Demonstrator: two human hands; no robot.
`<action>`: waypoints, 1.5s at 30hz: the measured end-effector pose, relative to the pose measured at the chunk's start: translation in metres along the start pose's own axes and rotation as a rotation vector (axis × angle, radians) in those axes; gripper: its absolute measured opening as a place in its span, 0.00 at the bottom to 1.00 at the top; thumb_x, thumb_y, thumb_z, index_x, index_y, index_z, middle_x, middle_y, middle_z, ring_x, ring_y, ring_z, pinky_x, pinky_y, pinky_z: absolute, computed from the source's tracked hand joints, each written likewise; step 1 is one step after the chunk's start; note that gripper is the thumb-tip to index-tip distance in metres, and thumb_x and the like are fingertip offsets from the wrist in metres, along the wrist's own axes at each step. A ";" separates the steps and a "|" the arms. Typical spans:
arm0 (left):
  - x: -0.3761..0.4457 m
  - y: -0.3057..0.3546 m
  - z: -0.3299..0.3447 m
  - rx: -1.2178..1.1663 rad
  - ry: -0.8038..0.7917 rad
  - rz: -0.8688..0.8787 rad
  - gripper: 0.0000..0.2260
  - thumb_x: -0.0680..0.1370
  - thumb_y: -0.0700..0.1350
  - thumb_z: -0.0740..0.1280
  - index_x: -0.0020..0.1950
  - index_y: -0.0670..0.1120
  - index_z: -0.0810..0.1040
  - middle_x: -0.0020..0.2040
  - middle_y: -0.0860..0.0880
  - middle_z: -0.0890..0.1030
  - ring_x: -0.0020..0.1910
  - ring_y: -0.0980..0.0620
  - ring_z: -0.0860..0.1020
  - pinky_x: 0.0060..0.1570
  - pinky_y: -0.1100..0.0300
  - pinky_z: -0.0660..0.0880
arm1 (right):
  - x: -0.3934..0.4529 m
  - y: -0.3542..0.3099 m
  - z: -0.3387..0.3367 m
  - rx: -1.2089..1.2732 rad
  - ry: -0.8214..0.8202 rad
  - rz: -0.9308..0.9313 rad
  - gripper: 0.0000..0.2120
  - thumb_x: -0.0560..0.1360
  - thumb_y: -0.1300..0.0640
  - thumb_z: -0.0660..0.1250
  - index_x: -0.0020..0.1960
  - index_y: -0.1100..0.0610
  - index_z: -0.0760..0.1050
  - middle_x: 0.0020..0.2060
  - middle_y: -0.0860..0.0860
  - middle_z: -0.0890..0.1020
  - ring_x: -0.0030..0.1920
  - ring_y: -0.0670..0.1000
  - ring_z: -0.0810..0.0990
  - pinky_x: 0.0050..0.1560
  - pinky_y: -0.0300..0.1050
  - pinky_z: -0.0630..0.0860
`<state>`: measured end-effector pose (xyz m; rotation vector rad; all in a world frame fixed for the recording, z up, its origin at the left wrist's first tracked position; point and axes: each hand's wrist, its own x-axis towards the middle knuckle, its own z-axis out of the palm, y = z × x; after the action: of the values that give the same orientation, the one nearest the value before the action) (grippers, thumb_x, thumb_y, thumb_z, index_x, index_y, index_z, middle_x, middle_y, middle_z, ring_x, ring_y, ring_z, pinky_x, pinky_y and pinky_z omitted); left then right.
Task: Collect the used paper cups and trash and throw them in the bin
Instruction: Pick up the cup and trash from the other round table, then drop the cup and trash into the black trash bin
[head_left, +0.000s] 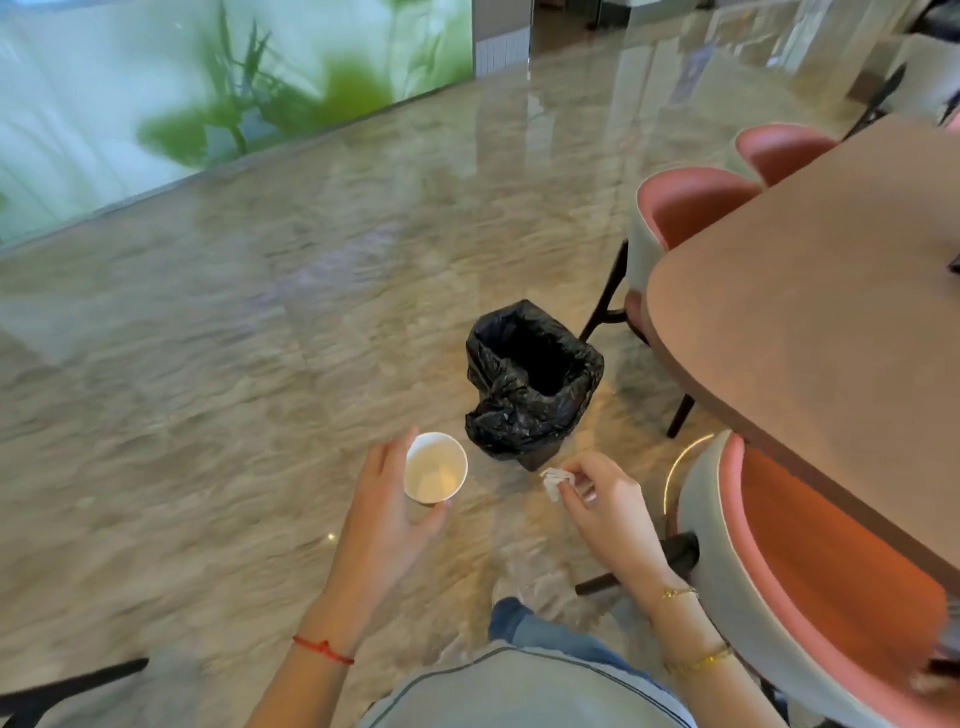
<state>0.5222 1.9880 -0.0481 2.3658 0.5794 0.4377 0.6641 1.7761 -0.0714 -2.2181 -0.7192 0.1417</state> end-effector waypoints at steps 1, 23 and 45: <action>0.025 0.001 0.005 0.004 -0.003 0.004 0.35 0.69 0.46 0.76 0.73 0.48 0.65 0.64 0.52 0.68 0.61 0.55 0.69 0.56 0.70 0.62 | 0.025 0.004 -0.003 0.006 -0.003 0.000 0.04 0.76 0.58 0.66 0.46 0.49 0.75 0.41 0.43 0.76 0.43 0.43 0.75 0.44 0.45 0.77; 0.489 -0.053 0.164 -0.037 -0.340 0.013 0.34 0.69 0.47 0.76 0.71 0.51 0.65 0.65 0.50 0.69 0.62 0.49 0.71 0.54 0.62 0.68 | 0.428 0.127 0.046 -0.039 -0.046 0.417 0.02 0.76 0.57 0.63 0.45 0.51 0.74 0.43 0.45 0.77 0.44 0.42 0.76 0.43 0.38 0.72; 0.613 -0.082 0.167 0.027 -0.487 0.233 0.20 0.78 0.49 0.66 0.70 0.50 0.70 0.67 0.54 0.72 0.63 0.54 0.72 0.59 0.67 0.67 | 0.515 0.122 0.038 -0.132 0.003 0.486 0.15 0.78 0.52 0.64 0.64 0.48 0.72 0.59 0.43 0.76 0.62 0.44 0.69 0.58 0.36 0.66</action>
<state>1.0917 2.2703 -0.1283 2.4514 0.0852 -0.0556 1.1362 2.0132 -0.1206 -2.4832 -0.1777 0.3394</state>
